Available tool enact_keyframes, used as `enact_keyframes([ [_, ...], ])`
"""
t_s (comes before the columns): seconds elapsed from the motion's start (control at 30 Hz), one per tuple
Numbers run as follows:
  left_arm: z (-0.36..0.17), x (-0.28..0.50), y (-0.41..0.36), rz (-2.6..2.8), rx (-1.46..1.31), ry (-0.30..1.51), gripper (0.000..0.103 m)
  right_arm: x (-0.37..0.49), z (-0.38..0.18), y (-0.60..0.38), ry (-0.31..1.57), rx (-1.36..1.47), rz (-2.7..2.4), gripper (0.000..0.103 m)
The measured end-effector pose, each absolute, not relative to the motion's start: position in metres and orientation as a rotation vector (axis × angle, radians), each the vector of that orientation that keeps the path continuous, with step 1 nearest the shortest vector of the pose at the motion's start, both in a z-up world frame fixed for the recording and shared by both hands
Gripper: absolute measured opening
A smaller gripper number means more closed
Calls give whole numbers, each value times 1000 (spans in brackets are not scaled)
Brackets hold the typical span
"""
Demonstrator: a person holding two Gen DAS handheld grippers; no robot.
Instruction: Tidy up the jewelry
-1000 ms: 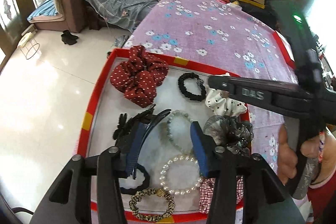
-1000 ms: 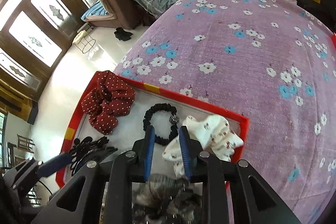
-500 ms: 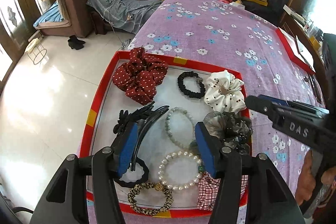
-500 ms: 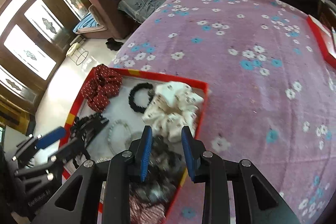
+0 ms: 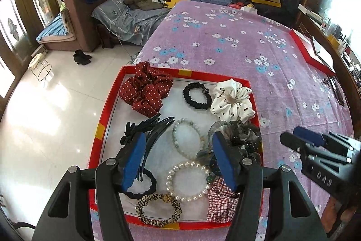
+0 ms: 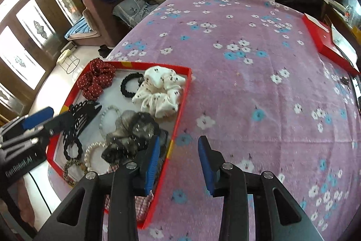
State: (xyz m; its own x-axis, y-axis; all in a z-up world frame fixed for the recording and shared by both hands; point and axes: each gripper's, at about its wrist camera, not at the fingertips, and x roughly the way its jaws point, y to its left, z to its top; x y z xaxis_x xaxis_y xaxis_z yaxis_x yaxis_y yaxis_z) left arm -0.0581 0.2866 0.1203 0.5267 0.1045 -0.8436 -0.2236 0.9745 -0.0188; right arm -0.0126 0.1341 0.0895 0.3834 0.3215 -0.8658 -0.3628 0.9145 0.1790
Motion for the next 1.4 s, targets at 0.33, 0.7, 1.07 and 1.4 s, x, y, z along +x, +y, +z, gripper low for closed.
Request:
enact_keyframes([
  [0.33, 134, -65, 273, 210, -84, 937, 67, -32, 97, 122, 1066, -42, 387, 41],
  [0.7, 150, -74, 258, 264, -71, 869, 69, -41, 109, 116, 1033, -87, 410, 44],
  [1.07, 166, -84, 242, 322, -68, 821, 72, -44, 116, 106, 1020, -98, 449, 49],
  [1.4, 188, -100, 226, 423, -31, 694, 86, -49, 124, 96, 1000, -98, 479, 51],
])
